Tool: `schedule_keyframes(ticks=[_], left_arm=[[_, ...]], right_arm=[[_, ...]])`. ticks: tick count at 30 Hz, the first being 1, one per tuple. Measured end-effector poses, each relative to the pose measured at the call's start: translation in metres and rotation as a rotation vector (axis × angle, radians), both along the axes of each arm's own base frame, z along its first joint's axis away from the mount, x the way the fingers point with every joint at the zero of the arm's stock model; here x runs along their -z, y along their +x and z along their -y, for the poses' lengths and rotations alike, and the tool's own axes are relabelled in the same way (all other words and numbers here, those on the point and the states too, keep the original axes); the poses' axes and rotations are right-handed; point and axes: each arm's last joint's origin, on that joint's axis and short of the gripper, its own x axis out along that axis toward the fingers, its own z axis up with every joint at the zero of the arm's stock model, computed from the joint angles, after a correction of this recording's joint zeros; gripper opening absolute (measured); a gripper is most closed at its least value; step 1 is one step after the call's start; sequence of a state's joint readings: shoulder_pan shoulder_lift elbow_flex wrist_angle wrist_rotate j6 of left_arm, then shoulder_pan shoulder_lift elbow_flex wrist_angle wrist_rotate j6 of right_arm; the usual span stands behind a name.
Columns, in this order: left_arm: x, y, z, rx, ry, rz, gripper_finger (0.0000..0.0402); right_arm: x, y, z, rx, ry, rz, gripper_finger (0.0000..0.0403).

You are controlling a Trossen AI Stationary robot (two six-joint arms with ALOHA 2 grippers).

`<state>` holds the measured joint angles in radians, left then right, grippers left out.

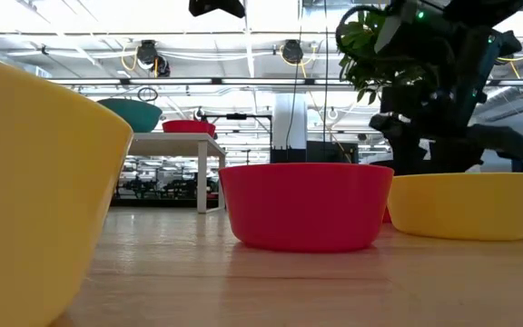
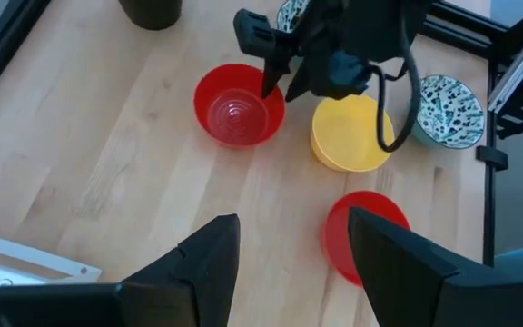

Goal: Pick & Place Mini bowls
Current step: Stack the red bowl on the red bowl on the shelf

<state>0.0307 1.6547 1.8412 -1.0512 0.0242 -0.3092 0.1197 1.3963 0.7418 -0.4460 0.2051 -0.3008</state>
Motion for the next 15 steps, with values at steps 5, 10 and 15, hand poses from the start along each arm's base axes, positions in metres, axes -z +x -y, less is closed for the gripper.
schedule_keyframes(ticks=[5, 10, 15], left_arm=[[0.0, 0.0, -0.001, 0.002, 0.005, 0.0, 0.0209], [0.0, 0.0, -0.001, 0.01, 0.012, -0.002, 0.0209], [0.002, -0.002, -0.001, 0.011, 0.011, -0.03, 0.0209]], right_arm=[[0.009, 0.002, 0.0, 0.001, -0.004, -0.036, 0.0112], [0.013, 0.004, 0.0, 0.002, -0.005, -0.052, 0.0015], [0.012, 0.007, -0.002, 0.012, 0.068, -0.02, 0.0003]])
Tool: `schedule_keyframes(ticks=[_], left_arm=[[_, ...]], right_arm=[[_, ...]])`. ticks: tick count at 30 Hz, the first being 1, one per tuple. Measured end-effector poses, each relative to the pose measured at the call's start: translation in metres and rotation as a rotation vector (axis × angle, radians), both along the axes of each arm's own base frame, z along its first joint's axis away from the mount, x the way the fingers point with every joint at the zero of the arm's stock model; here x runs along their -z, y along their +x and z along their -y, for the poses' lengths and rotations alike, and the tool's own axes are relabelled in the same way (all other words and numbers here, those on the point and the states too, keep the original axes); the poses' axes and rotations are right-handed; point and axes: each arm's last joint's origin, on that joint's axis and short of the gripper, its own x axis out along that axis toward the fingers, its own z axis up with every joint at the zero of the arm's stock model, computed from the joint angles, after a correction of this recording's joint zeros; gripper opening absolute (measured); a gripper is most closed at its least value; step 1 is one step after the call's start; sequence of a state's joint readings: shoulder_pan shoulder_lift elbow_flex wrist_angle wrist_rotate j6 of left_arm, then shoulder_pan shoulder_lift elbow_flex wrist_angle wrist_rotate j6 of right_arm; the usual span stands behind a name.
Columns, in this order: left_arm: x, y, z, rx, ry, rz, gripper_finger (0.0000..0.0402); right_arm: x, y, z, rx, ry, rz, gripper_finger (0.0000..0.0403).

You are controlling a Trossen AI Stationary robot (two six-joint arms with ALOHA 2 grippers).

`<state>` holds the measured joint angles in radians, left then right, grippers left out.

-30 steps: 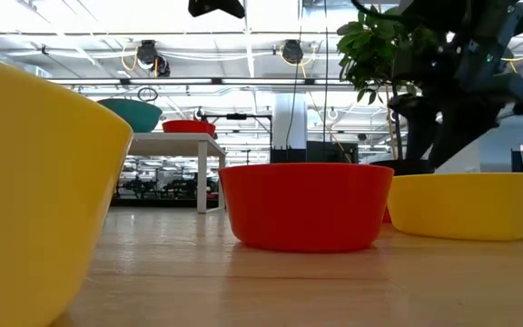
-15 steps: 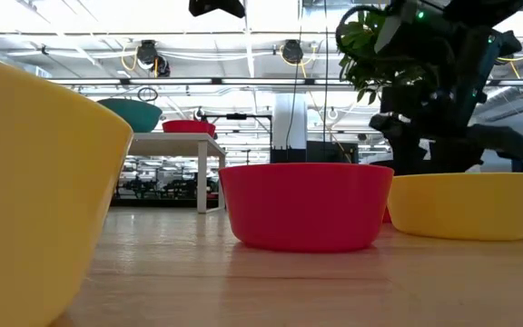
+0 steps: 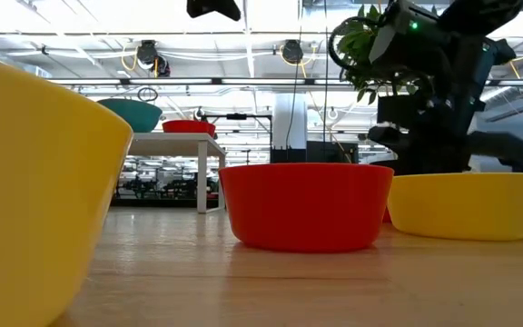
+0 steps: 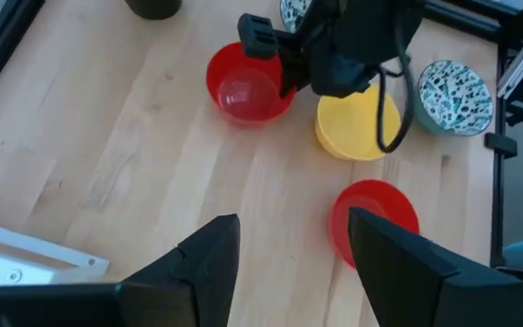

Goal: Pick & Place Mini bowls
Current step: Stack the red bowl on the red bowl on the shelf

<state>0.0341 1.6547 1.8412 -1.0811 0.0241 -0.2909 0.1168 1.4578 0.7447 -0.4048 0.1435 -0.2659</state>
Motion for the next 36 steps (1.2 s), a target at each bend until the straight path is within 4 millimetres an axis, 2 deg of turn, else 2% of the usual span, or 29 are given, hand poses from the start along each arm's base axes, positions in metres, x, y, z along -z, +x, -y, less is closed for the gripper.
schedule_keyframes(ticks=[3, 10, 14, 20, 24, 28, 31, 36], left_arm=[[0.001, -0.002, -0.001, -0.003, -0.001, -0.022, 0.0209], [0.002, -0.003, -0.007, -0.021, -0.001, -0.032, 0.0209], [0.001, -0.004, -0.009, -0.035, -0.008, -0.033, 0.0209], [-0.006, -0.014, -0.009, -0.051, -0.018, -0.024, 0.0209], [-0.014, -0.022, -0.009, -0.052, -0.017, 0.0, 0.0209], [-0.018, -0.027, -0.009, -0.056, -0.02, 0.011, 0.0209], [-0.022, -0.034, -0.008, -0.06, -0.023, 0.011, 0.0209], [-0.022, -0.036, -0.008, -0.06, -0.023, 0.006, 0.0209]], right_arm=[[-0.008, 0.012, 0.003, 0.077, 0.075, 0.062, 0.0002], [-0.026, 0.068, 0.015, 0.153, 0.181, 0.146, 0.0001], [-0.023, 0.096, 0.021, 0.188, 0.231, 0.14, 0.0001], [-0.018, 0.129, 0.032, 0.227, 0.28, 0.237, 0.0001], [-0.015, 0.142, 0.035, 0.228, 0.286, 0.274, 0.0], [-0.011, 0.146, 0.035, 0.242, 0.293, 0.277, 0.001], [-0.01, 0.146, 0.035, 0.253, 0.299, 0.273, 0.0037], [-0.014, 0.146, 0.036, 0.252, 0.3, 0.292, 0.0107]])
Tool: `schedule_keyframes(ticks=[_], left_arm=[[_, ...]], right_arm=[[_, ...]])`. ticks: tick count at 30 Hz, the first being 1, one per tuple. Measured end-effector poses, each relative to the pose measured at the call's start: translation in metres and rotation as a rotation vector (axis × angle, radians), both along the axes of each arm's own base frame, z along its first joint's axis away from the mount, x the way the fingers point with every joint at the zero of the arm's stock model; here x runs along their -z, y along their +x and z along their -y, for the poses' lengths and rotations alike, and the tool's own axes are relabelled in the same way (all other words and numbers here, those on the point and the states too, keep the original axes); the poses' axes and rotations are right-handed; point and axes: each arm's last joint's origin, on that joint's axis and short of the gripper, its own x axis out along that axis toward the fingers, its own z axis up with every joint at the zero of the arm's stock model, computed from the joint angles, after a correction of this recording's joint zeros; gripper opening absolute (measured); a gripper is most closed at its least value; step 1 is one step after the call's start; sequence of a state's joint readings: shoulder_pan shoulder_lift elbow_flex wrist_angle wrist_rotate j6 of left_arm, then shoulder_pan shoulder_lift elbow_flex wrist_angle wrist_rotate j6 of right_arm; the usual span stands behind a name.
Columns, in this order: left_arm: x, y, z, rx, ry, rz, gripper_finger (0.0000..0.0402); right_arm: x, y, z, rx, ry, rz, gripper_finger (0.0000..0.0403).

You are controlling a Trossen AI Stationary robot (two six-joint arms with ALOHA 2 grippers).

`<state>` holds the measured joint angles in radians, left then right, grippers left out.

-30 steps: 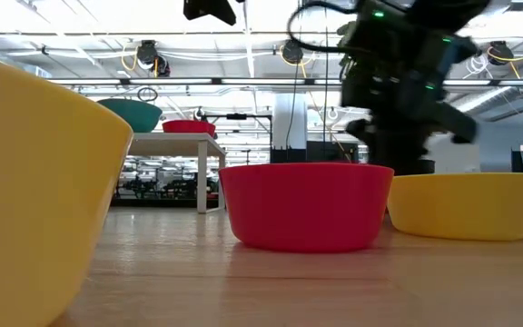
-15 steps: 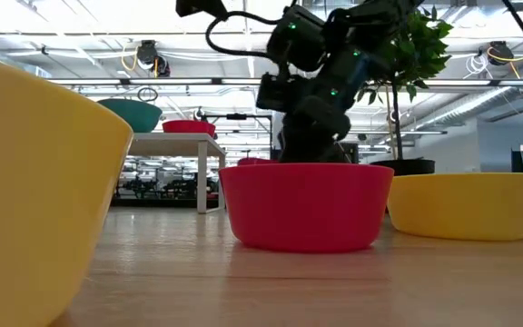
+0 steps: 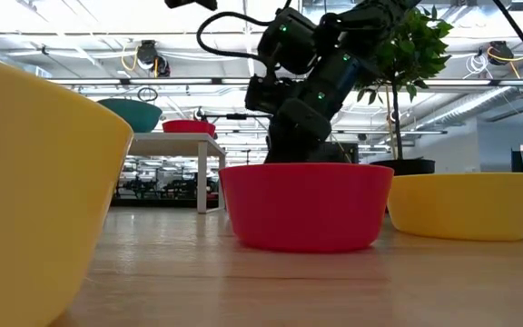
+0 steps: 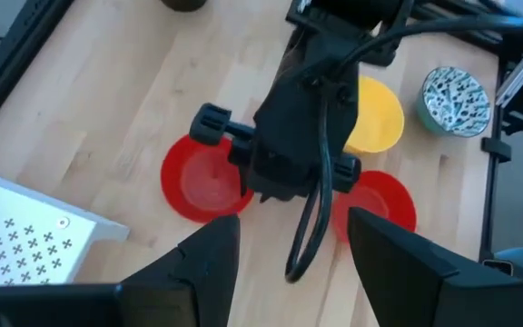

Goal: Pick & Place Mini bowls
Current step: Stack the red bowl on the red bowl on the shelf

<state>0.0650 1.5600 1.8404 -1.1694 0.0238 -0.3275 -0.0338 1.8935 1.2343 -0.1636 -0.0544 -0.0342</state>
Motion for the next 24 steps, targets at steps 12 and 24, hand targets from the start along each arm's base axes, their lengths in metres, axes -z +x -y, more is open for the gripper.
schedule_keyframes(ticks=[12, 24], left_arm=[[0.006, -0.01, 0.0, -0.006, 0.022, -0.118, 0.0209], [0.056, 0.01, -0.001, 0.061, 0.076, -0.146, 0.0209]], right_arm=[[-0.069, -0.038, -0.001, 0.022, -0.015, 0.025, 0.0196], [-0.147, -0.118, 0.003, 0.173, -0.17, 0.034, 0.0196]])
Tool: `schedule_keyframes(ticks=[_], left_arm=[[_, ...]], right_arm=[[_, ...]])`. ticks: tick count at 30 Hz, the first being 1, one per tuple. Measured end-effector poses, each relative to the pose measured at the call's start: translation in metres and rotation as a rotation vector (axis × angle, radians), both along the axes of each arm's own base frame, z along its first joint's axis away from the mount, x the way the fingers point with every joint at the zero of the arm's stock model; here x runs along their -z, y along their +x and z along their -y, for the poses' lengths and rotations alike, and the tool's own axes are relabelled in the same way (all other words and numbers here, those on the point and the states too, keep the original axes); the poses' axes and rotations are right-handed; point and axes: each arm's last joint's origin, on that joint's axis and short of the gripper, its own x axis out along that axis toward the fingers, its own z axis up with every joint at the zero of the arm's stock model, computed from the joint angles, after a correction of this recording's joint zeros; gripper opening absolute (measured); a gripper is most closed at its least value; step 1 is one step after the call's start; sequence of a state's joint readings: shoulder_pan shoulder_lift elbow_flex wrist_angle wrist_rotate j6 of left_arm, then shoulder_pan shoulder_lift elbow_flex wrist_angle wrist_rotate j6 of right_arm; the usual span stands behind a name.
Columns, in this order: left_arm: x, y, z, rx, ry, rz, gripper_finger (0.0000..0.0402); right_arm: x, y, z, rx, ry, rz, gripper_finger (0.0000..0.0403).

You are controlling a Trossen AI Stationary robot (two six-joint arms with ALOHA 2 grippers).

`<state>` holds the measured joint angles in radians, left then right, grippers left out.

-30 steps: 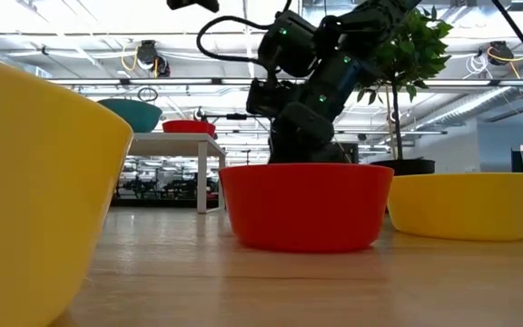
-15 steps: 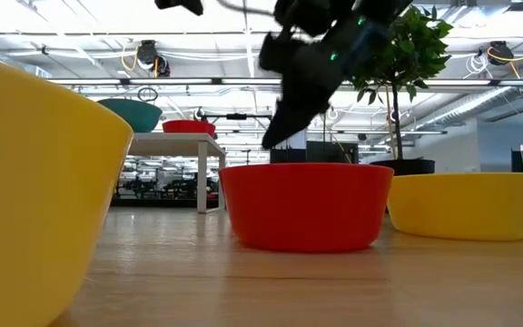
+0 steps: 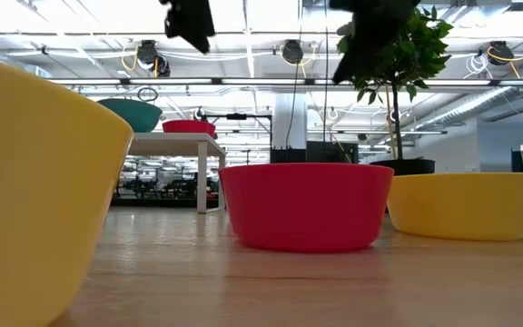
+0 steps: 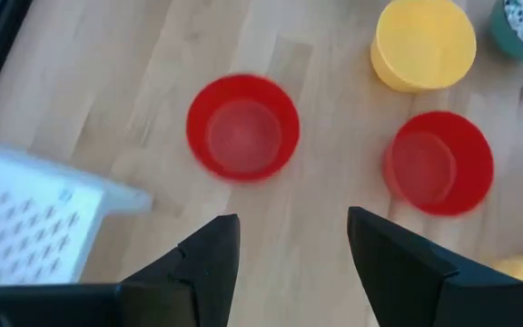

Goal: Pick & Place Mini bowls
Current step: Stack the red bowl on the red bowl on the shelf

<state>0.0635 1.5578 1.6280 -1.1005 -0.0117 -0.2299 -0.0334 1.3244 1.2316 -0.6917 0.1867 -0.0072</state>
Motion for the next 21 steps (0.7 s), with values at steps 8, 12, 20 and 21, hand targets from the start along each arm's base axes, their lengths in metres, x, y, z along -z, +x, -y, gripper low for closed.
schedule_keyframes(ticks=[8, 12, 20, 21], left_arm=[[0.052, 0.023, -0.001, 0.074, 0.057, 0.144, 0.0209], [0.078, 0.028, 0.001, 0.078, 0.061, 0.202, 0.0209], [0.128, 0.042, 0.006, 0.098, 0.054, 0.166, 0.0209], [0.134, 0.044, 0.007, 0.113, 0.062, 0.143, 0.0209]], right_arm=[[-0.027, -0.043, 0.0, 0.043, -0.04, 0.075, 0.0196], [-0.022, -0.06, 0.0, 0.047, -0.036, 0.089, 0.0196], [0.001, -0.076, -0.001, 0.104, 0.027, 0.18, 0.0196], [0.004, -0.076, -0.001, 0.104, 0.028, 0.196, 0.0196]])
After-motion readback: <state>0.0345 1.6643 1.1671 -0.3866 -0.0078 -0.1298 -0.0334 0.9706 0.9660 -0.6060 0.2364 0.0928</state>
